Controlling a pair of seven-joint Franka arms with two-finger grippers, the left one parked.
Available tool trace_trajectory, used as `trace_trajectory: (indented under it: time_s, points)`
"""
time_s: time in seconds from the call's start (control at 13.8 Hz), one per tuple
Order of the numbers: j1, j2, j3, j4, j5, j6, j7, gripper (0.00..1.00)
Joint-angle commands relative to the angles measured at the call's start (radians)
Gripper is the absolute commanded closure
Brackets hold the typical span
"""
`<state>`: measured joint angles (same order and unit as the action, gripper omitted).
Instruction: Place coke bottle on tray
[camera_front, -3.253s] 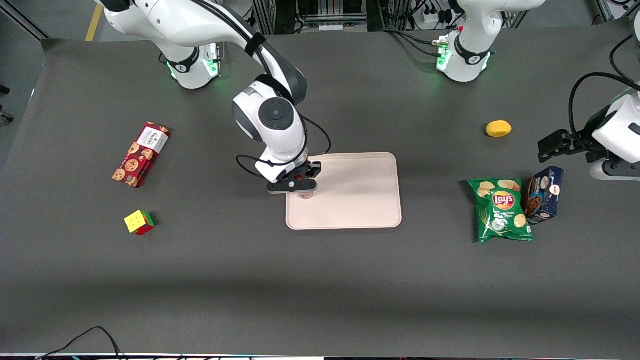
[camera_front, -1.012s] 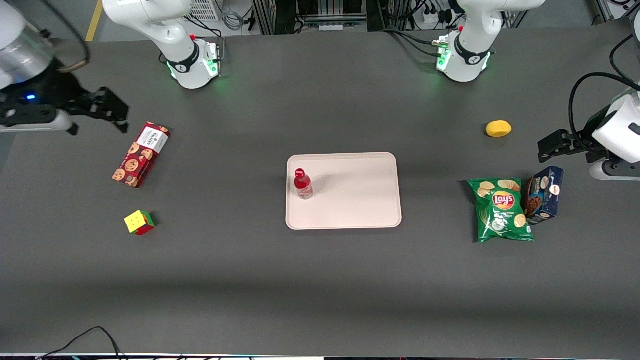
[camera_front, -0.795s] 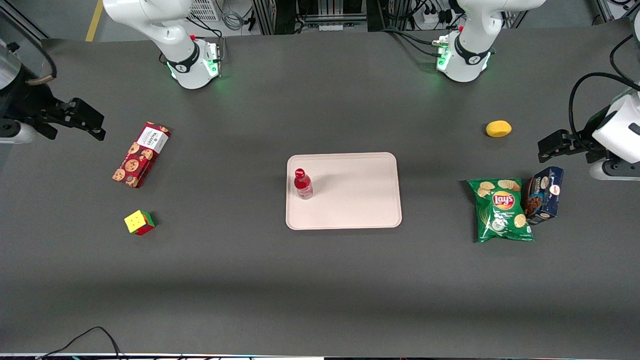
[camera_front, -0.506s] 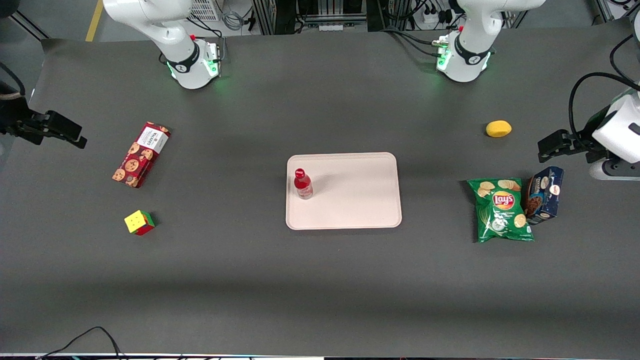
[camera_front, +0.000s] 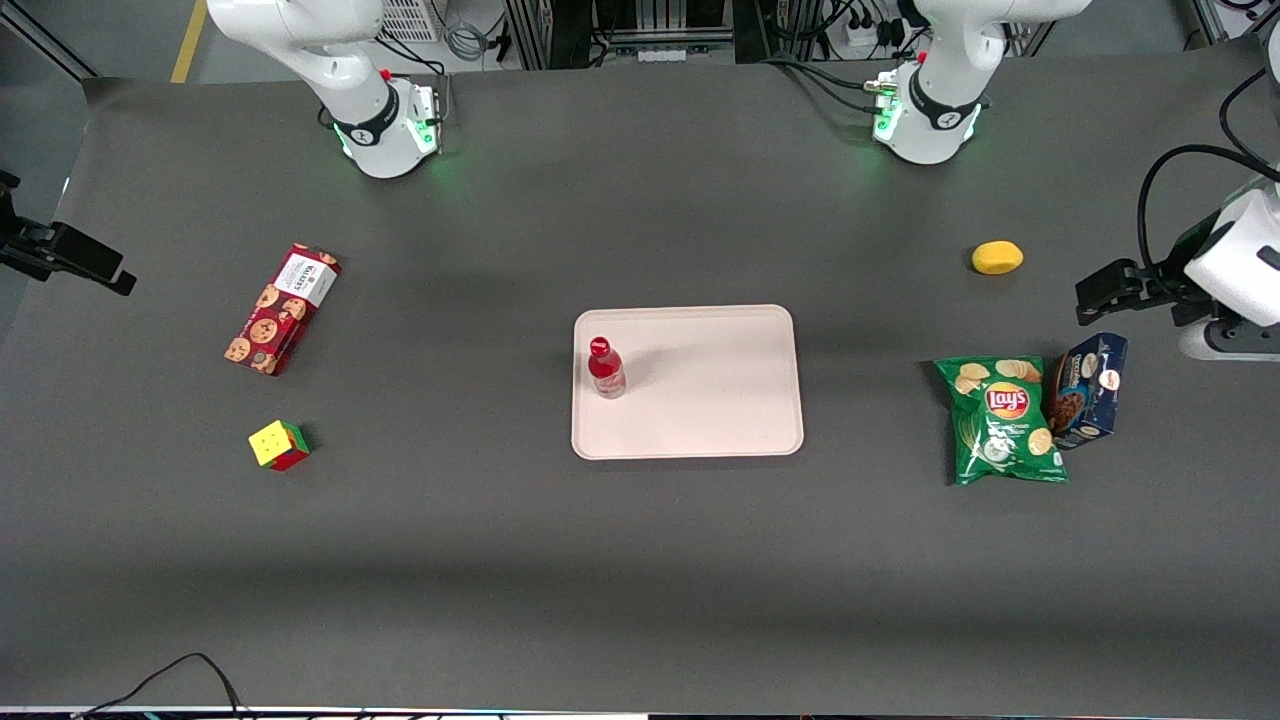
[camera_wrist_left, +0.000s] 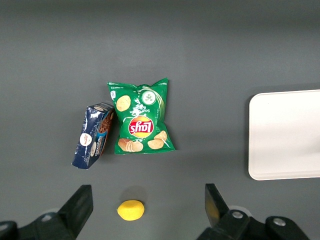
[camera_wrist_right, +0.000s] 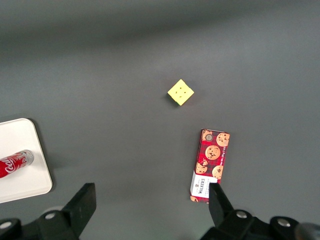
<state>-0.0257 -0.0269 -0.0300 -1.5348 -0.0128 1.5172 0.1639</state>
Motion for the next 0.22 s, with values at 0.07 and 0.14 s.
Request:
trace_trajectory:
  time_s: [0.07,0.14]
  points:
    - [-0.006,-0.011,-0.004,-0.002,-0.004,0.011,-0.017,0.0]
    - [-0.006,-0.011,-0.005,-0.002,-0.007,0.011,-0.017,0.0]
